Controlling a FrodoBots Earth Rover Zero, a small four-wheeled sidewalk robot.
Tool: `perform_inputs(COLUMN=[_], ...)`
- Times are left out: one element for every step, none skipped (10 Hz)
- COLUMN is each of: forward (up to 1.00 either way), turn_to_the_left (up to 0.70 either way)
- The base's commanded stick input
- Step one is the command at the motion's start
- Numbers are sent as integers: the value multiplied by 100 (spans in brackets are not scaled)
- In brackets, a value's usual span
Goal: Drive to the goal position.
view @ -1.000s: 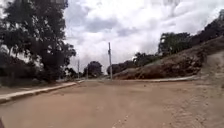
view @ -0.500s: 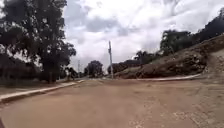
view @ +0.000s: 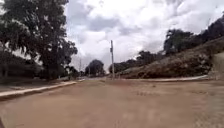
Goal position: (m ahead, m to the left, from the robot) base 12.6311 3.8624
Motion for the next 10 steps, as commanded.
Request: perform_inputs(forward=[70, 70, 70, 70, 70, 70, 70, 70, 70, 70], turn_to_the_left=[0, 0, 0, 0, 0, 0, 0, 0, 0, 0])
